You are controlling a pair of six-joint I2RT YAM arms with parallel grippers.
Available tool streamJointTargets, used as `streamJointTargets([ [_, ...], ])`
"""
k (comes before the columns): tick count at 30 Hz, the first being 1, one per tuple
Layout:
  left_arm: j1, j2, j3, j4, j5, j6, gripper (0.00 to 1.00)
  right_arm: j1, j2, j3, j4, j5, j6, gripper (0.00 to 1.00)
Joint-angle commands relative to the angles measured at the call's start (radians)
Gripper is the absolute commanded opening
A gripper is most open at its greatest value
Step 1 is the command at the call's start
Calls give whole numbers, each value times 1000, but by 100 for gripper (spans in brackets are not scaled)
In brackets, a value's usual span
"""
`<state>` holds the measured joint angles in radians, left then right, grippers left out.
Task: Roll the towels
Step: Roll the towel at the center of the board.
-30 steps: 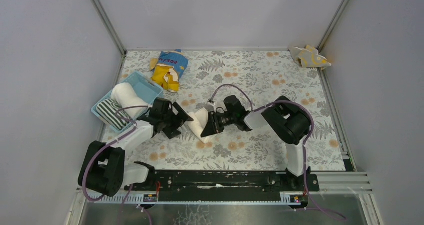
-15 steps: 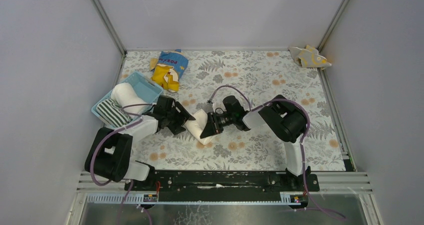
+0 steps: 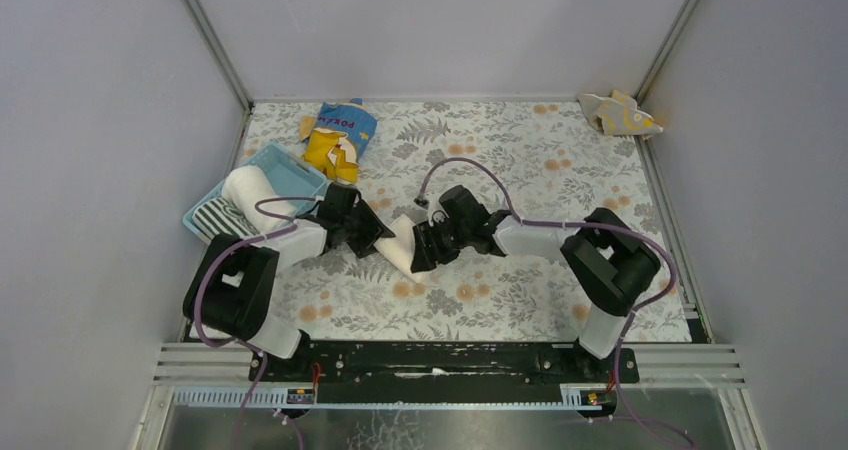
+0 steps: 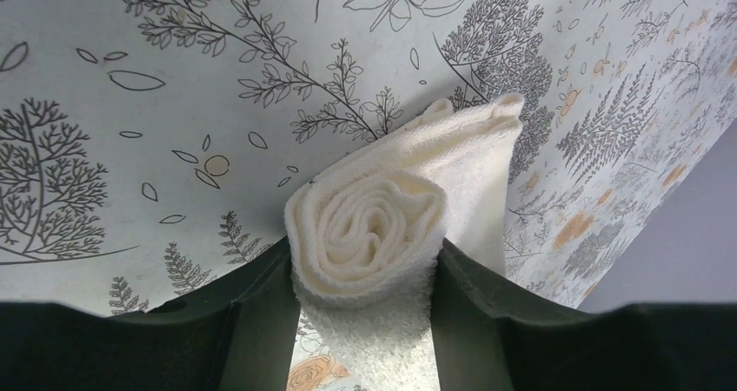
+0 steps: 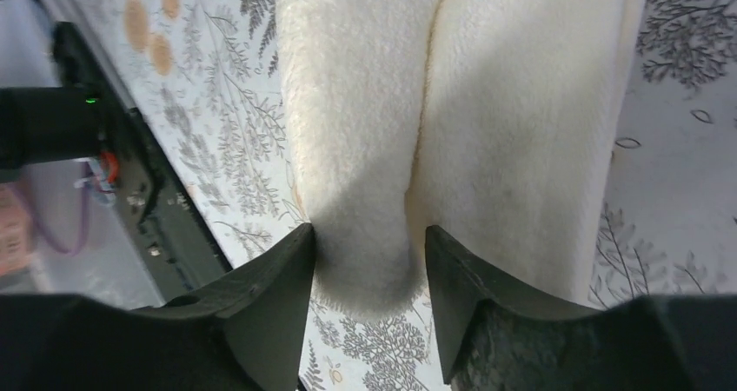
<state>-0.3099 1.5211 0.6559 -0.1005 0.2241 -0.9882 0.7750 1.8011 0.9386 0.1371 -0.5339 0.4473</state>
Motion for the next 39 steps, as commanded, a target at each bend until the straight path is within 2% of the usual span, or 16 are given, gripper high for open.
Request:
streamJointTargets([
  [1,-11,59,-28,-74,-102,65,48,91,-119,63,-232,321,-158,58],
  [5,-12,59,-28,-83,-104,70,45,198,-182,119,-298,561,-244,63],
  [10,-12,56,-18,-98,-111,81,43,344,-203,163,-297,826,-353,67],
  [15,-13,54,-17,-102,-114,81,43,463,-158,205,-278,963,-452,72],
  [16,-14,56,-16,-102,-113,82,43,477,-146,213,-278,978,-464,76],
  [18,-14,62,-14,-103,-108,84,43,499,-79,234,-280,1004,-480,78],
  [25,-14,64,-15,-105,-106,86,43,525,62,271,-312,1106,-498,76],
  [35,-15,67,2,-111,-104,94,47,527,166,231,-329,1131,-470,66],
  [39,-14,66,20,-128,-111,105,49,520,204,229,-363,1104,-442,58],
])
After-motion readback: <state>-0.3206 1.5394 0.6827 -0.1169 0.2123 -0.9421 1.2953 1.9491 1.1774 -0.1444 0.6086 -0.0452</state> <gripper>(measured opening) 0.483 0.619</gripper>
